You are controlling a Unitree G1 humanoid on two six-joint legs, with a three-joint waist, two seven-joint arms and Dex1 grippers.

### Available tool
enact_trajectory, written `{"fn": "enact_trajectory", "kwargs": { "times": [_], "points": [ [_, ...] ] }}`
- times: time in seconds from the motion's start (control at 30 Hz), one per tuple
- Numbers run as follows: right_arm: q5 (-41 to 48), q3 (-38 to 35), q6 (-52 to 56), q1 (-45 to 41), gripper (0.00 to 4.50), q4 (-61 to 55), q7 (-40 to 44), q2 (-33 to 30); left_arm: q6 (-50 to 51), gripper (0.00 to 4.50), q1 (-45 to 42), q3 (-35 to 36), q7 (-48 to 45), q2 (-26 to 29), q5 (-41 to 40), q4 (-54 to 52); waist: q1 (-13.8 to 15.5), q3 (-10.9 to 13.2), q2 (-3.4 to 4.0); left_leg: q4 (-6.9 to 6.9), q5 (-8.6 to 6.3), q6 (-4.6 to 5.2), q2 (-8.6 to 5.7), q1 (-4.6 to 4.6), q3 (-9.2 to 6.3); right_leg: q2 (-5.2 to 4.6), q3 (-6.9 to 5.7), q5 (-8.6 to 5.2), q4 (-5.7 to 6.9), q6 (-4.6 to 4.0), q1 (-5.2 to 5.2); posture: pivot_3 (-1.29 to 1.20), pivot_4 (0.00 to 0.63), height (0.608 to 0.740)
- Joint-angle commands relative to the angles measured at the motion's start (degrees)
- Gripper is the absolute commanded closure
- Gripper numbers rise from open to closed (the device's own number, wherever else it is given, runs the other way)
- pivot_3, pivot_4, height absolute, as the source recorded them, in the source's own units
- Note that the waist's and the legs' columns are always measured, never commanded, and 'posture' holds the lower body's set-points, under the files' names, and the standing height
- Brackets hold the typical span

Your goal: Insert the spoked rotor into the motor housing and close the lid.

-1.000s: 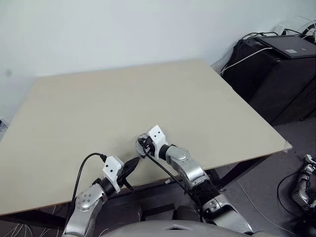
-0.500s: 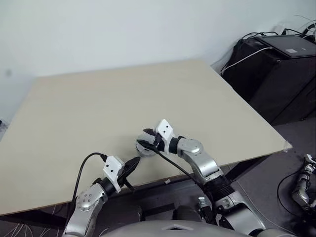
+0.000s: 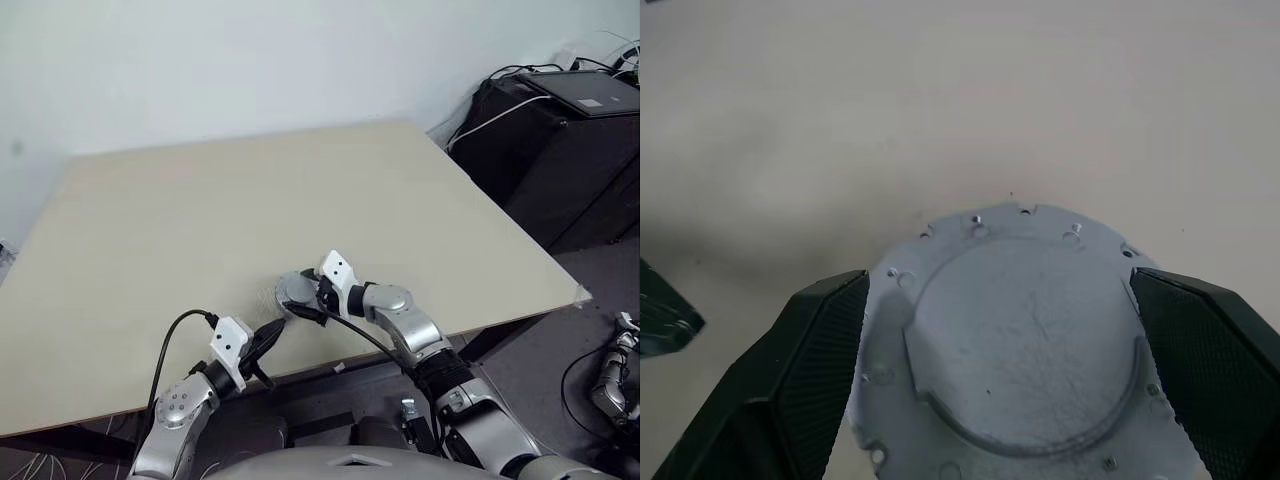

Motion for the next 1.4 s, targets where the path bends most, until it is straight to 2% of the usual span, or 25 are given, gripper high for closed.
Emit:
{"fn": "enact_trajectory", "kwargs": {
  "times": [0.03, 0.1, 0.2, 0.27, 0.47, 0.8, 1.4],
  "points": [
    [-0.70, -0.96, -1.76, -2.34, 0.02, 1.49, -0.60, 0.33, -0.85, 4.50, -0.16, 0.05, 0.29, -0.30, -0.27, -2.69, 0.00, 0.00, 0.00, 0.00, 0.00, 0.00, 0.00, 0.00, 0.00, 0.00, 0.00, 0.00, 0.00, 0.00, 0.00, 0.00, 0.000, 0.740],
    [-0.71, -1.30, -1.43, -2.98, 0.02, 2.70, -0.64, 0.48, -0.86, 4.50, -0.12, 0.05, 0.39, -0.40, -0.27, -2.71, 0.00, 0.00, 0.00, 0.00, 0.00, 0.00, 0.00, 0.00, 0.00, 0.00, 0.00, 0.00, 0.01, 0.00, 0.00, 0.00, 0.000, 0.740],
    [-0.54, -1.62, -1.08, -3.47, 0.62, 2.93, -0.54, 0.59, -0.88, 4.50, -0.12, 0.09, 0.48, -0.48, -0.22, -2.68, 0.00, 0.00, 0.00, 0.00, 0.00, 0.00, 0.00, 0.00, 0.00, 0.00, 0.00, 0.00, 0.01, 0.00, 0.00, 0.00, 0.000, 0.740],
    [0.22, -2.18, -0.38, -3.38, 1.20, 2.17, -0.43, 0.83, -0.84, 4.50, -0.16, 0.10, 0.50, -0.49, -0.20, -2.64, 0.03, 0.00, 0.00, 0.00, 0.00, 0.00, 0.00, 0.00, 0.00, 0.00, 0.00, 0.00, 0.01, 0.00, 0.00, 0.00, 0.000, 0.740],
    [1.28, -3.08, 1.76, -2.55, 1.22, -0.85, -1.18, 1.43, -0.73, 4.50, -0.38, 0.01, 0.41, -0.48, -0.25, -2.41, 0.04, 0.01, 0.02, 0.00, 0.00, 0.00, 0.00, -0.01, 0.00, 0.00, 0.00, 0.01, 0.00, -0.02, -0.01, 0.00, 0.000, 0.740],
    [-4.65, 1.54, 3.45, -2.31, 1.22, -1.46, -4.49, 1.41, -0.64, 4.50, -0.48, -0.06, 0.45, -0.52, -0.19, -2.36, 0.02, 0.02, 0.03, 0.00, 0.00, -0.01, 0.00, -0.01, 0.00, 0.00, 0.00, 0.01, 0.00, -0.02, -0.01, 0.00, 0.000, 0.740],
    [-8.47, 3.11, 9.73, -4.65, 1.22, -0.62, -7.34, 2.16, -0.38, 4.50, 0.06, -0.10, 0.98, -0.47, -0.42, -2.79, -0.12, -0.01, 0.09, 0.00, 0.02, -0.07, 0.08, 0.08, -0.01, 0.13, 0.05, -0.03, 0.02, 0.06, 0.00, 0.00, 0.000, 0.740]
  ]
}}
